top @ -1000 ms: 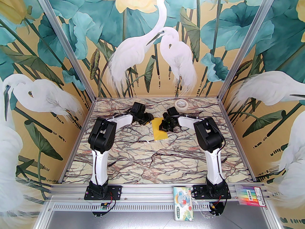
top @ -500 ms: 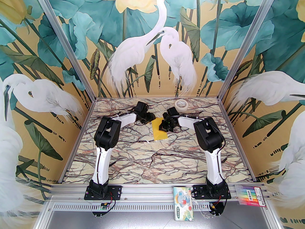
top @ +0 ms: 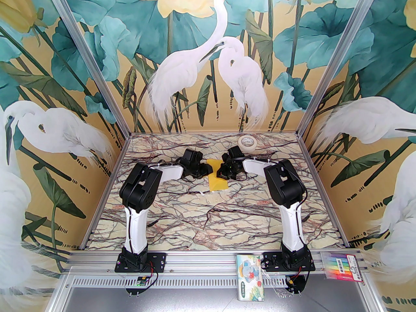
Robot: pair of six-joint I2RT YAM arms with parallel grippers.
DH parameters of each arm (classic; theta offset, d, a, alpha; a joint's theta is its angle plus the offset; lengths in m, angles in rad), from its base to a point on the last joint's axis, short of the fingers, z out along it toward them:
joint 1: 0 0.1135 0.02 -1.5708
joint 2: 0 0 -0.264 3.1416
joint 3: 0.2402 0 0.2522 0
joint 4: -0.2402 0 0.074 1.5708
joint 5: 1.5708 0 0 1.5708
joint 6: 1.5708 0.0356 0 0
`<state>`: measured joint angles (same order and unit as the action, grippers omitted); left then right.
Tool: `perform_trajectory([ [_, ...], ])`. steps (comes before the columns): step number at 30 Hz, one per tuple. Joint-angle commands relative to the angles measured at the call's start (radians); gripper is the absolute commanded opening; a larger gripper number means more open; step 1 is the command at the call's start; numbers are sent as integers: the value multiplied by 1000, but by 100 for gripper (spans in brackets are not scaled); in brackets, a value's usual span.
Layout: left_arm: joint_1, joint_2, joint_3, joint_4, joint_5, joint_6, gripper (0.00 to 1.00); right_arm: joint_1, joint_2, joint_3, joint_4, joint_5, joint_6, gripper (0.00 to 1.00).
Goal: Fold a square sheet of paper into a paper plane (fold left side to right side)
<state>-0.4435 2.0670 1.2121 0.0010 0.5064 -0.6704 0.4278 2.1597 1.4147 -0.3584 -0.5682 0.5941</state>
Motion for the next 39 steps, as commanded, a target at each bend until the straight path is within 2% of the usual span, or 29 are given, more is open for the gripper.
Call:
perform_trajectory([
  [1, -20, -16, -51, 8, 88, -36, 28, 14, 34, -29, -30, 47, 9, 0],
  [4, -26, -13, -63, 24, 92, -41, 16, 14, 32, -28, -28, 47, 12, 0],
  [6, -27, -9, -72, 28, 85, -44, 16, 13, 28, -29, -27, 48, 13, 0],
  [12, -27, -23, -59, 6, 57, -33, 0, 11, -26, -42, -13, 45, 19, 2],
  [15, -27, -41, -46, -13, 45, -26, 0, 7, -93, -50, -4, 74, 23, 15],
  [18, -27, -78, -26, -77, 0, -2, 0, -2, -174, -63, -8, 127, 32, 43],
  [20, -26, -125, -17, -142, -65, 32, 0, -10, -220, -74, -15, 163, 35, 52],
  [23, -17, -223, -21, -237, -196, 74, 0, -23, -279, -97, -28, 200, 40, 64],
  [25, -17, -277, 20, -375, -338, 127, 0, -31, -314, -119, -31, 233, 39, 81],
  [26, -19, -298, 38, -436, -414, 145, 0, -37, -329, -131, -31, 247, 41, 84],
  [27, -21, -320, 61, -502, -502, 166, 0, -44, -343, -145, -30, 262, 42, 100],
  [30, -45, -351, 133, -690, -757, 204, 0, -67, -376, -172, -33, 297, 44, 99],
  [33, -96, -317, 233, -866, -979, 219, 0, -91, -406, -197, -25, 312, 45, 99],
  [37, -190, -152, 420, -1131, -1221, 156, 0, -120, -435, -233, -7, 334, 48, 99],
  [39, -229, -56, 502, -1232, -1269, 116, 0, -128, -439, -241, -1, 329, 49, 99],
])
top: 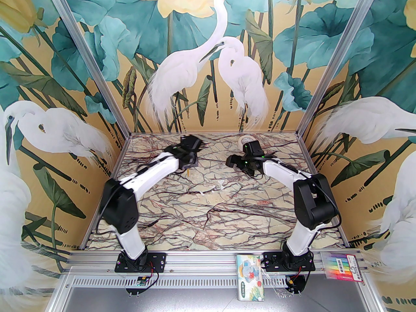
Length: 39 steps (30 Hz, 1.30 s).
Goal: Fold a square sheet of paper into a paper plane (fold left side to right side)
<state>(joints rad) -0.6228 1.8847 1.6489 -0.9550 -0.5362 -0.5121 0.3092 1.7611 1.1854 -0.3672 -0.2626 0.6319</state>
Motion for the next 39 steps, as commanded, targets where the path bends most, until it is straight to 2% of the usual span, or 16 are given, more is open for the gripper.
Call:
perform_trajectory([
  [1, -63, 172, 106, -313, -222, -66, 0, -12, -40, -12, 9, 18, 8, 99],
  [4, -92, 280, 207, -362, -150, -95, 0, -12, -37, -12, 12, 3, 2, 99],
  [10, -94, 365, 315, -277, 194, -129, 1, -12, -27, -23, 22, -47, -11, 99],
  [12, -87, 379, 341, -233, 312, -144, 18, -12, -18, -24, 24, -75, -18, 99],
  [13, -83, 376, 342, -210, 349, -149, 24, -12, -17, -26, 30, -92, -18, 100],
  [14, -77, 366, 334, -185, 385, -159, 27, -10, -14, -29, 38, -120, -18, 96],
  [16, -56, 325, 291, -128, 436, -174, 44, -4, -1, -25, 46, -163, -15, 90],
  [17, -40, 295, 259, -100, 455, -181, 47, 2, 9, -19, 49, -186, -15, 85],
  [19, -12, 230, 187, -37, 480, -182, 63, 22, 30, -3, 49, -216, -13, 74],
  [20, 4, 198, 147, -3, 497, -178, 66, 33, 43, 7, 45, -219, -12, 70],
  [23, 45, 120, 45, 50, 531, -177, 68, 74, 77, 37, 53, -239, 1, 59],
  [26, 82, 35, -83, 108, 518, -166, 67, 128, 132, 87, 65, -270, 26, 37],
  [29, 129, -36, -218, 178, 561, -164, 67, 183, 212, 163, 55, -278, 40, 13],
  [30, 149, -58, -266, 208, 583, -168, 66, 197, 240, 186, 60, -283, 49, 8],
  [34, 207, -99, -409, 323, 689, -177, 66, 231, 336, 282, 39, -282, 64, 1],
  [39, 231, -89, -488, 370, 710, -200, 65, 245, 445, 385, -5, -283, 53, 0],
])
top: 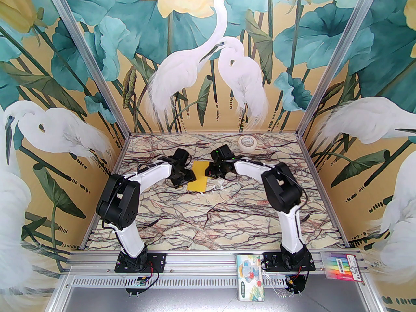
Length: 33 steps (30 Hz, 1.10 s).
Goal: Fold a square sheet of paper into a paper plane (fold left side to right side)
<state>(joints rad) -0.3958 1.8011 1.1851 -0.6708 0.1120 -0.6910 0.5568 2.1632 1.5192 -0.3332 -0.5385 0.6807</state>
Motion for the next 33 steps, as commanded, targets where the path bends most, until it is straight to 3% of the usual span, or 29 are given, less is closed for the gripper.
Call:
perform_trajectory([
  [1, 6, -1, -30, 89, 62, -27, 65, -1, 60, 65, -51, -8, 1, 0],
  [17, 8, 39, -89, 300, 242, -61, 62, 0, 126, 79, -129, 45, -48, 0],
  [33, 11, 8, -88, 445, 229, 72, 63, -1, 132, 73, -129, 34, -47, 0],
])
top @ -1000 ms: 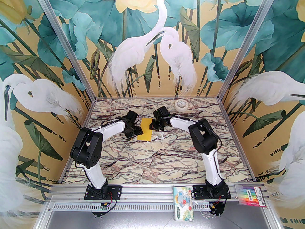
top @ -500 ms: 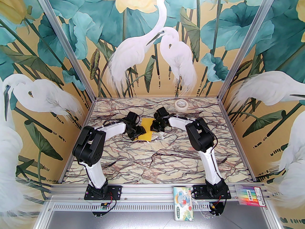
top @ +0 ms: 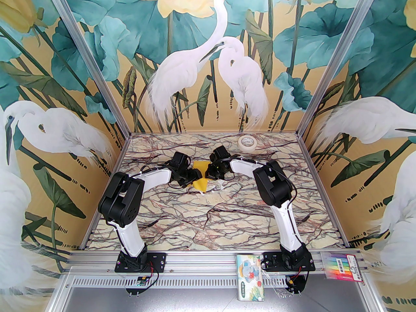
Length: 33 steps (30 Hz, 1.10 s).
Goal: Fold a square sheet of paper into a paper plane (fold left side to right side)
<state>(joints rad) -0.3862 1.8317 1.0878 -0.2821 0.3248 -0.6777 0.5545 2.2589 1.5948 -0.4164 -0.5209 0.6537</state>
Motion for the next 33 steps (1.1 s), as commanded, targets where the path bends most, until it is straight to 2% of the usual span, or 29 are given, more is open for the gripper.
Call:
perform_trajectory([
  [1, 1, -22, 11, 62, 20, 66, 62, 1, 36, -3, -45, 16, -21, 0],
  [6, 1, -11, 40, 57, 9, 112, 61, 1, 37, -9, -42, 16, -17, 0],
  [16, 1, -87, -5, 23, 94, 143, 58, -1, 45, -2, -53, 21, -17, 0],
  [19, 1, -111, -30, 37, 124, 124, 56, -1, 47, 1, -54, 22, -17, 0],
  [26, -2, -102, -52, 108, 206, 48, 56, 0, 52, 4, -58, 24, -16, 0],
  [33, -3, -43, -37, 146, 190, 26, 58, 0, 44, 0, -61, 22, -23, 0],
])
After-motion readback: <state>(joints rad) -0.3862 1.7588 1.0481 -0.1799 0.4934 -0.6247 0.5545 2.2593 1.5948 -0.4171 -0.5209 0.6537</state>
